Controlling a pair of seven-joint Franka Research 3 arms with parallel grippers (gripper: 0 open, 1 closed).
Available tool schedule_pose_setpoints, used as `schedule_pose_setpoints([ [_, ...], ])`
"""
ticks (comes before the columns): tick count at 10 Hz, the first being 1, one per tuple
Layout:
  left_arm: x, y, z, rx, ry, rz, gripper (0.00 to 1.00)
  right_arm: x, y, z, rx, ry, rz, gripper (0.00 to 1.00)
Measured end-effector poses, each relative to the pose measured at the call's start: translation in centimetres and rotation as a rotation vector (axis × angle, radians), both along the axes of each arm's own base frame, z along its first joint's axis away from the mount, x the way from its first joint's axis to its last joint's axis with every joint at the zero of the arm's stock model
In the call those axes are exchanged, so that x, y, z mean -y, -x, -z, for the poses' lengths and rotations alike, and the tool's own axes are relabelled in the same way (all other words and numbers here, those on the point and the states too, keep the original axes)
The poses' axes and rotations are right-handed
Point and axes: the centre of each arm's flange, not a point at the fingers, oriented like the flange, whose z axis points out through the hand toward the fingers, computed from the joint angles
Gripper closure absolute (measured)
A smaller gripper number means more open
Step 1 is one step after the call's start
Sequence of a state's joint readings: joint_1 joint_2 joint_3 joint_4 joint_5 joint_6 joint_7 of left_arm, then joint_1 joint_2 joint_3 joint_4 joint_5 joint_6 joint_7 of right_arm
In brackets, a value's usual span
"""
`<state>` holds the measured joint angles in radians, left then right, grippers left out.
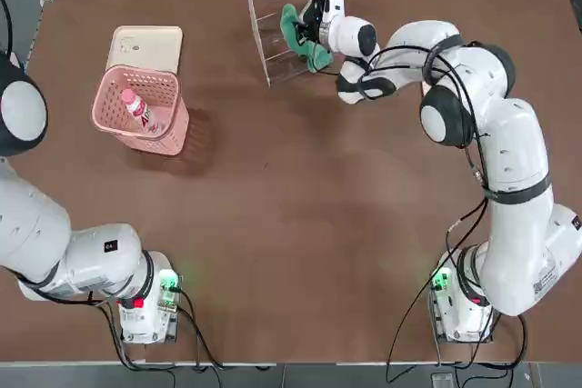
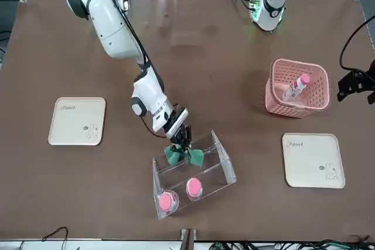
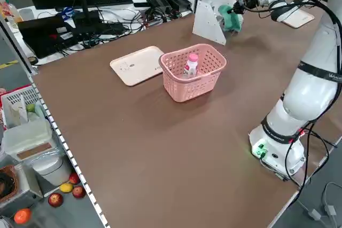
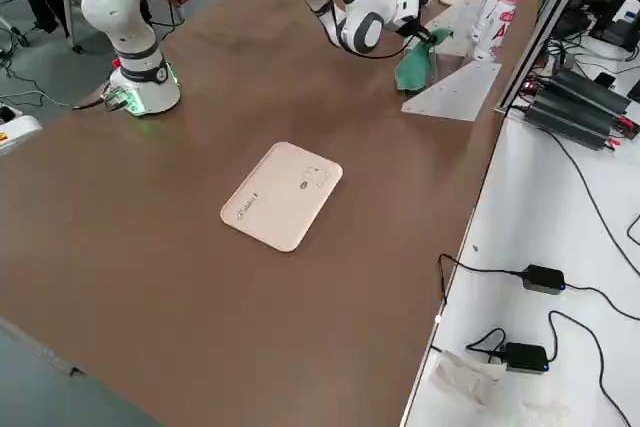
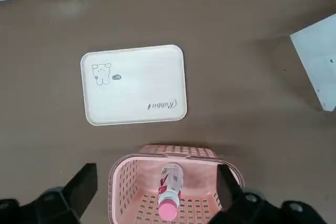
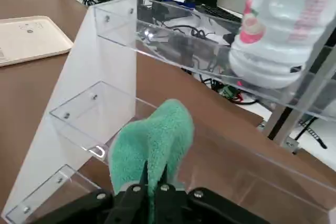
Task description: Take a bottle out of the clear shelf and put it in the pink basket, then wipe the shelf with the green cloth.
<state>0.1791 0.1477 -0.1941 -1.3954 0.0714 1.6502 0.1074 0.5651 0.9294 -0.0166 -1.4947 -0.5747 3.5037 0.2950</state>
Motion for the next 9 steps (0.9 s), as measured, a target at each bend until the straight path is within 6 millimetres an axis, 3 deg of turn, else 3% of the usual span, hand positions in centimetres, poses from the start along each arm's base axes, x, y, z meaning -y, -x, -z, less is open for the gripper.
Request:
schedule_pose_setpoints([
  [4,0.0,0.0,0.0,0.000,0.000,0.000,0.00,-1.2,0.8,1.5,-0.033,-0.017,0.012,0.97],
  [9,0.3,0.0,0.0,0.000,0.000,0.004,0.00,-5.3,2.7,0.0,-0.052,-0.098,0.021,0.97],
])
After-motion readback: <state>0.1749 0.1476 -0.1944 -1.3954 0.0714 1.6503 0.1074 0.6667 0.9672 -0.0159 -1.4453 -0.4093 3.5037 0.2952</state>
